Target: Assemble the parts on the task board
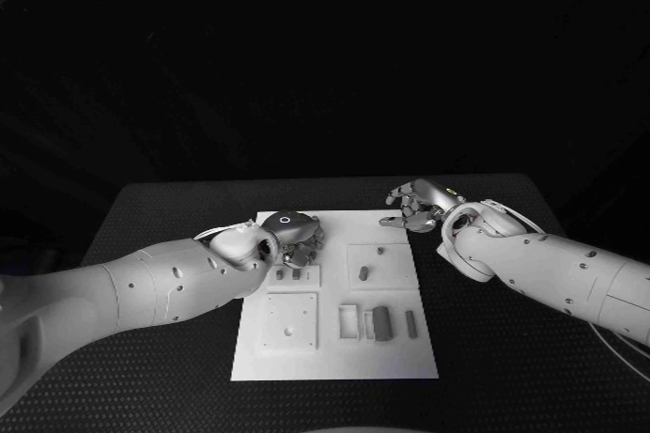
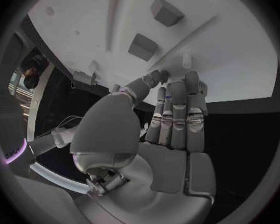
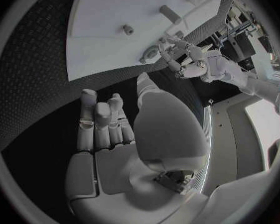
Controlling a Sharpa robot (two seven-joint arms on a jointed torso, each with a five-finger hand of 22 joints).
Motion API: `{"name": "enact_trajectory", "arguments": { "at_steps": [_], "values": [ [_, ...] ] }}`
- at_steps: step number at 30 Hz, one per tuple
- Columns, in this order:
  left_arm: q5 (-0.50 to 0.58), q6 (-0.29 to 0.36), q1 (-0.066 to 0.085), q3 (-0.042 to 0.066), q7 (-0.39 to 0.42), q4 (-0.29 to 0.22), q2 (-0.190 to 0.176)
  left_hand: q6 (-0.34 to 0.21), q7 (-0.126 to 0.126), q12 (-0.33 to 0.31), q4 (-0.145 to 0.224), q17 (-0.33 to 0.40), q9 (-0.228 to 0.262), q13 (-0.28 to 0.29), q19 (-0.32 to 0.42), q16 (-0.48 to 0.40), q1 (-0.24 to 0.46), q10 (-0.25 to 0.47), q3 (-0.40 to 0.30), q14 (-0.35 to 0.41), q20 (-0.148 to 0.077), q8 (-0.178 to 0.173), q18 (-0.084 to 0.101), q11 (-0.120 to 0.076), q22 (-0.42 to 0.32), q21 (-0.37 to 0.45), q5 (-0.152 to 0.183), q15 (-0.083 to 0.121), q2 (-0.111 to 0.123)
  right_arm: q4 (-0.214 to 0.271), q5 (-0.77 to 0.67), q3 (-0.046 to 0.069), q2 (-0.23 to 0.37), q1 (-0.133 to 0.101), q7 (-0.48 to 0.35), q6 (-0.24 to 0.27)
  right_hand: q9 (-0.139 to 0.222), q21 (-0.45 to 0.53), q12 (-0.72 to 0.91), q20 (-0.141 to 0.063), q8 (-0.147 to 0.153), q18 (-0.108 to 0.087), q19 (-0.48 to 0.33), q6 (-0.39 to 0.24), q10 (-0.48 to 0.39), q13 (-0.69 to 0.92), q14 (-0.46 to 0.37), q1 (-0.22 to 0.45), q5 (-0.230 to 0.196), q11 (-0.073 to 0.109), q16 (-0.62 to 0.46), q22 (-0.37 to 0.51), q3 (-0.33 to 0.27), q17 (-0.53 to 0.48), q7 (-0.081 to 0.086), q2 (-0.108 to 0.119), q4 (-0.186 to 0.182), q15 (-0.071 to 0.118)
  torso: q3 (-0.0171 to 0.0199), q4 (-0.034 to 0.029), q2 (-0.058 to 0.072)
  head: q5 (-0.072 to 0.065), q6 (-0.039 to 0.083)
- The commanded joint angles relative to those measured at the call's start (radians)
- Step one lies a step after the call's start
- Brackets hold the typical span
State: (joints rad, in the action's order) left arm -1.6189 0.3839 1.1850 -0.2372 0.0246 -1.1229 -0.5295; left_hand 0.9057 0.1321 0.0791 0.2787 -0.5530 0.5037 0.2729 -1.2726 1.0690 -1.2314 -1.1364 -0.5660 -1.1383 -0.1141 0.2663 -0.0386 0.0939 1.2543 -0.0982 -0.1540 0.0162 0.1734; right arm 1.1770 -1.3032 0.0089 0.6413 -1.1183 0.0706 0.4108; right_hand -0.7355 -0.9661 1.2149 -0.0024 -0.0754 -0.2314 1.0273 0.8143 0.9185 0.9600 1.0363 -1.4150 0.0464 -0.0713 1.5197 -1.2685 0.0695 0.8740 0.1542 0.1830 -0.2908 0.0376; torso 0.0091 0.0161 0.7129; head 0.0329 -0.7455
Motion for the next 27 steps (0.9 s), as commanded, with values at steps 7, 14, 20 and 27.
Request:
{"name": "enact_trajectory", "arguments": {
  "at_steps": [7, 14, 20, 27],
  "values": [
    [-0.009, -0.027, -0.002, 0.001, 0.001, 0.016, 0.009, 0.011, 0.005, -0.004, -0.004, -0.004, -0.002, 0.002, -0.009, 0.007, 0.008, -0.006, -0.004, -0.007, -0.003, 0.006, -0.026, -0.001, 0.005, -0.005, 0.002, 0.003, -0.008, 0.001, -0.002, 0.0, 0.0, 0.0, -0.006, -0.012, -0.001, -0.003, 0.005, -0.008, 0.004, -0.03, -0.001, -0.02, -0.009, -0.002, -0.008, 0.009, 0.0, 0.001, 0.005, -0.002, 0.005, -0.001, 0.029, 0.0, -0.001, 0.0, 0.0001, 0.0002, 0.0, -0.001, -0.001],
    [-0.009, -0.03, -0.006, 0.001, 0.001, 0.023, 0.014, 0.025, 0.007, 0.002, -0.004, -0.009, -0.004, 0.007, -0.016, 0.016, 0.011, -0.024, -0.002, -0.012, -0.006, 0.013, -0.027, -0.004, 0.014, -0.007, 0.003, 0.006, -0.015, 0.001, -0.002, 0.0, 0.0, 0.0, -0.006, -0.012, -0.001, -0.003, 0.005, -0.008, 0.004, -0.03, -0.001, -0.02, -0.009, -0.002, -0.008, 0.009, 0.0, 0.001, 0.005, -0.002, 0.005, -0.001, 0.029, 0.0, -0.001, 0.0, 0.0001, 0.0, 0.0, -0.002, -0.002],
    [-0.009, -0.036, -0.009, 0.001, 0.002, 0.026, 0.02, 0.037, 0.008, 0.007, -0.004, -0.018, -0.008, 0.015, -0.026, 0.032, 0.013, -0.043, 0.001, -0.018, -0.01, 0.017, -0.028, -0.007, 0.028, -0.012, 0.003, 0.009, -0.021, 0.001, -0.002, 0.0, -0.002, 0.0, -0.007, -0.013, -0.001, -0.003, 0.005, -0.008, 0.004, -0.03, -0.001, -0.02, -0.009, -0.002, -0.008, 0.009, 0.0, 0.001, 0.005, -0.002, 0.005, -0.001, 0.029, 0.0, -0.001, 0.0, 0.0005, -0.0005, 0.0, -0.002, -0.004],
    [-0.009, -0.034, -0.01, 0.001, 0.003, 0.026, 0.02, 0.044, 0.009, 0.008, -0.006, -0.022, -0.009, 0.02, -0.03, 0.041, 0.015, -0.051, 0.001, -0.019, -0.011, 0.02, -0.028, -0.009, 0.036, -0.014, 0.002, 0.01, -0.027, 0.0, -0.002, 0.0, -0.002, 0.0, -0.007, -0.013, -0.002, -0.003, 0.006, -0.008, 0.004, -0.03, -0.001, -0.02, -0.009, -0.002, -0.008, 0.01, 0.0, 0.001, 0.005, -0.002, 0.005, -0.002, 0.029, 0.0, -0.001, 0.0, 0.0005, -0.0004, 0.0, -0.001, -0.004]
  ]
}}
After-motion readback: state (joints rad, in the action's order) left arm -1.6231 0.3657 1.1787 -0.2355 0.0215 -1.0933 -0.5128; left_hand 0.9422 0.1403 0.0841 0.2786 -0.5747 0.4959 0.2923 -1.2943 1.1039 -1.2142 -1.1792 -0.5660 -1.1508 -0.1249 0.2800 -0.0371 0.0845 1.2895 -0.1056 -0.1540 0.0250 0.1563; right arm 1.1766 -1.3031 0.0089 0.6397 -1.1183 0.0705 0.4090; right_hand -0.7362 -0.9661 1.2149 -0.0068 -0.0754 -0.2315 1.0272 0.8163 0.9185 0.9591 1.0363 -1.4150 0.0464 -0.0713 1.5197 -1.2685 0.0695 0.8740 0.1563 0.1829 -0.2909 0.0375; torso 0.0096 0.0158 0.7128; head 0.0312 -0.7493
